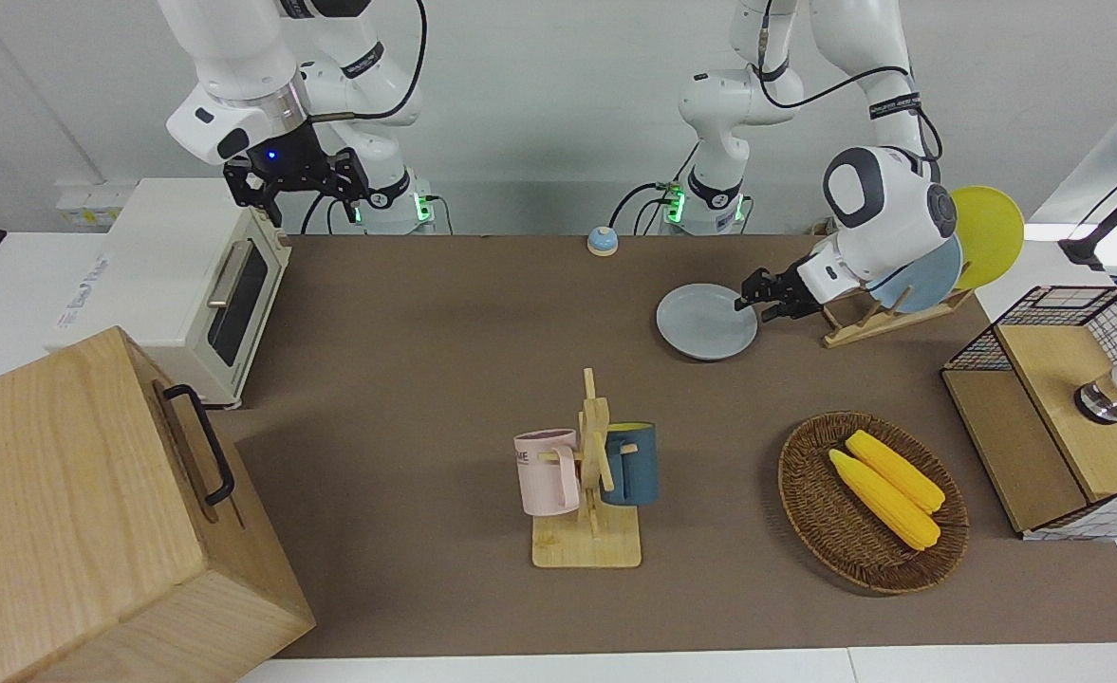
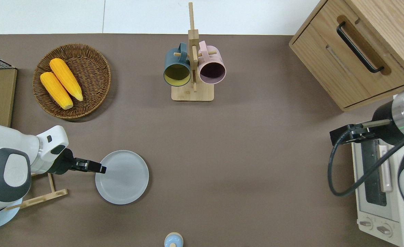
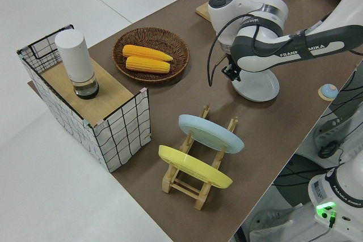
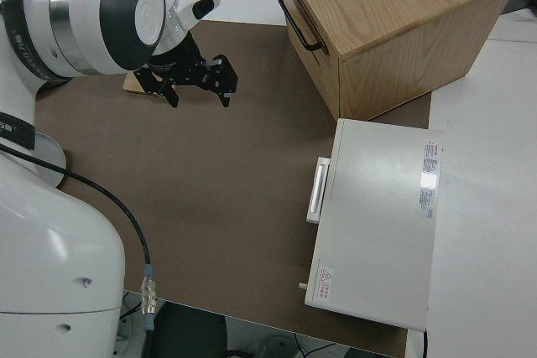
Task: Pick gray plate from low plate rack and place it on table with left arm
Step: 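Lower the gray plate flat onto the table beside the rack, then open the left gripper and withdraw it from the plate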
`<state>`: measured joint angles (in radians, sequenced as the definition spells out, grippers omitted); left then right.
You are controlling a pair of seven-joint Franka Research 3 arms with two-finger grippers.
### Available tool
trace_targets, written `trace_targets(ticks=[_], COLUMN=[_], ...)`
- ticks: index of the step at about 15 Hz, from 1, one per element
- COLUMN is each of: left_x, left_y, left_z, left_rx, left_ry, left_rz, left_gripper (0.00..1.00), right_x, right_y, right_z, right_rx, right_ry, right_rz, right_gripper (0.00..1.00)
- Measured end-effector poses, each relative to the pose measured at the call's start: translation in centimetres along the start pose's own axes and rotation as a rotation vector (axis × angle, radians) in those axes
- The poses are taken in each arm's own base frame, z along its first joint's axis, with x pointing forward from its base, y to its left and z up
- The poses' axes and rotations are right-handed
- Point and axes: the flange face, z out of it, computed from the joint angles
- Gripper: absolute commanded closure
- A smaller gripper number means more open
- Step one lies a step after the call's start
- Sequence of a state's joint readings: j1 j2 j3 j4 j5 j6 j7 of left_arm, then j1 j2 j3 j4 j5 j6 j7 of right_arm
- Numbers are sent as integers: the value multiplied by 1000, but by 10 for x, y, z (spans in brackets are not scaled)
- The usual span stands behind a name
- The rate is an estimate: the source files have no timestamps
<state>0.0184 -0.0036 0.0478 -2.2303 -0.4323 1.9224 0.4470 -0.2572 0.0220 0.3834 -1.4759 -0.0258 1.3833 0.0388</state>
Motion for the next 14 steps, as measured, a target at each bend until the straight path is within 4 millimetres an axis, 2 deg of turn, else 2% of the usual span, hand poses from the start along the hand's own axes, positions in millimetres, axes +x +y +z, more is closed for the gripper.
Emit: trace_targets(ticks=[5, 9, 12, 14], left_x=[1, 8, 14, 17], left_y=[-8, -6, 6, 27], left_z=[-14, -39, -81, -126], left_rx=[20, 99, 233, 313], left_ry=[20, 40, 38, 42], left_rz=[1, 22, 12, -1], left_gripper=[15, 13, 11, 9], right_x=[0, 0, 0, 0], right_y=[0, 0, 0, 0], right_z=[0, 0, 0, 0], right_rx=[0, 0, 0, 0], right_ry=[0, 0, 0, 0], right_rz=[0, 0, 0, 0], right_gripper=[17, 17, 17, 17])
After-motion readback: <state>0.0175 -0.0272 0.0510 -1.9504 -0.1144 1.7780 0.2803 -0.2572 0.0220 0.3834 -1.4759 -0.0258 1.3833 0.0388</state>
